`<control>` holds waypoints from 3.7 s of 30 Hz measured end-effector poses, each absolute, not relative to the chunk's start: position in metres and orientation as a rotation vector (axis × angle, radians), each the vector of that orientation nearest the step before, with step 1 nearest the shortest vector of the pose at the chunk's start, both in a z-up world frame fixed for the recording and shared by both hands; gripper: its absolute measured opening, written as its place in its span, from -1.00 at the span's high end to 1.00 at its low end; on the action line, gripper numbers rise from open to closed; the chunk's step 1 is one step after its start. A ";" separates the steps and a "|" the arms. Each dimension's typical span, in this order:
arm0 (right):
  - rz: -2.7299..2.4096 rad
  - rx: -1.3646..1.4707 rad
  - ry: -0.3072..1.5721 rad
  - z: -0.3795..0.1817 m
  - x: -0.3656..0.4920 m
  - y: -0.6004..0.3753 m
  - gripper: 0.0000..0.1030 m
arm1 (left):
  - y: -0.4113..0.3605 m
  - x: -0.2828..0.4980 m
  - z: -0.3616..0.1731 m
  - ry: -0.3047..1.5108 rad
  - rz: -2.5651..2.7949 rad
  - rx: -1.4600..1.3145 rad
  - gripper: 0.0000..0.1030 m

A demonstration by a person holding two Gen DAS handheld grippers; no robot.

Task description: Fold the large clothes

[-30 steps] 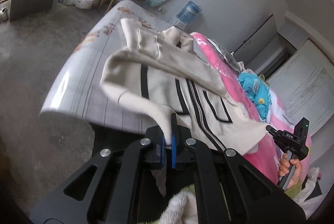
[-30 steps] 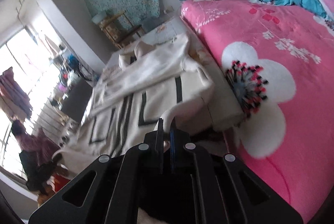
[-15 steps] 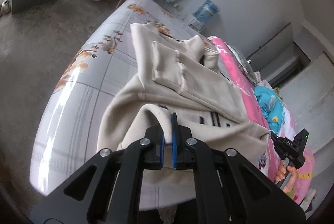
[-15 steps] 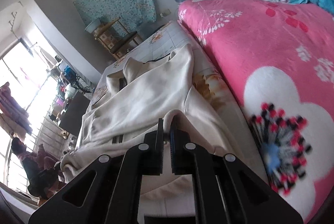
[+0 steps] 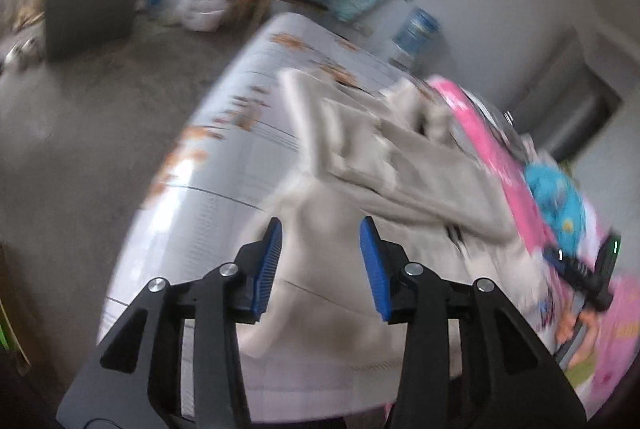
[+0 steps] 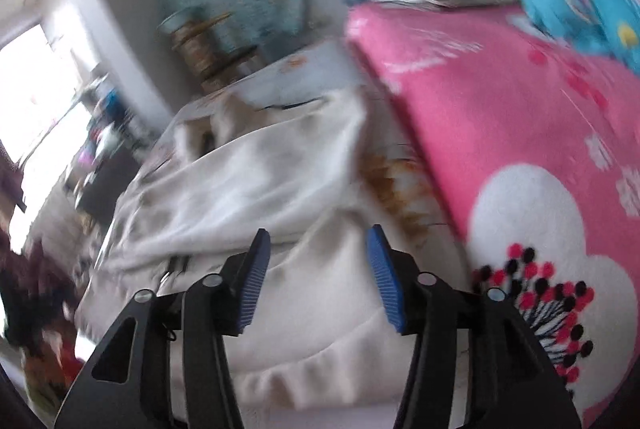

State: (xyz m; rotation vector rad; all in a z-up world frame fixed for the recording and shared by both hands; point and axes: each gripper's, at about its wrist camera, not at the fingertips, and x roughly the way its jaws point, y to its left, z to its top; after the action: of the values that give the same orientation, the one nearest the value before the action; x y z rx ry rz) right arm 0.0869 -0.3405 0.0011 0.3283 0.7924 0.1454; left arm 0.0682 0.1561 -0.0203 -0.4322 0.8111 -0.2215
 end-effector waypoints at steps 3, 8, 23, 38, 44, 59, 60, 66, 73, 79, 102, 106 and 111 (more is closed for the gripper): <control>0.268 0.244 0.873 -0.003 0.090 -0.301 -0.19 | 0.124 0.074 -0.025 0.876 -0.315 -0.409 0.04; 0.369 0.100 0.958 -0.022 0.094 -0.240 -0.19 | 0.064 0.088 -0.041 0.935 -0.251 -0.155 0.05; 0.379 -0.041 0.965 -0.030 0.089 -0.202 0.91 | 0.032 0.077 -0.043 0.833 -0.133 0.039 0.96; 0.321 -0.058 0.853 -0.018 0.116 -0.190 0.91 | 0.043 0.090 -0.028 0.710 -0.127 -0.023 0.97; 0.301 -0.075 0.902 -0.047 0.131 -0.185 0.91 | 0.044 0.113 -0.051 0.810 -0.129 -0.033 0.94; 0.353 0.082 0.916 -0.053 0.135 -0.202 0.88 | -0.019 0.107 -0.054 0.893 -0.448 -0.080 0.83; 0.366 0.110 0.926 -0.052 0.135 -0.207 0.86 | -0.021 0.106 -0.055 0.880 -0.434 -0.073 0.83; 0.222 0.125 0.870 -0.021 0.112 -0.269 0.35 | -0.019 0.110 -0.055 0.900 -0.431 -0.107 0.83; -0.008 0.100 0.913 -0.032 0.120 -0.339 0.25 | -0.020 0.110 -0.057 0.873 -0.436 -0.098 0.83; -0.042 0.050 0.821 -0.023 0.118 -0.334 0.86 | -0.018 0.104 -0.058 0.864 -0.442 -0.096 0.83; 0.229 -0.028 0.938 -0.050 0.039 -0.310 0.45 | -0.018 0.107 -0.059 0.876 -0.453 -0.088 0.83; 0.150 0.010 0.914 -0.028 0.040 -0.325 0.60 | -0.018 0.109 -0.059 0.892 -0.462 -0.084 0.83; 0.441 0.130 0.789 -0.003 0.042 -0.281 0.55 | -0.015 0.110 -0.060 0.895 -0.466 -0.108 0.83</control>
State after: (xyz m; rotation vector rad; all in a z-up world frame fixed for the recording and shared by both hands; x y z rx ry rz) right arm 0.0425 -0.2806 -0.0029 0.1304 0.7889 0.4409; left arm 0.1098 -0.0155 -0.0604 -0.1077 0.8953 -0.4655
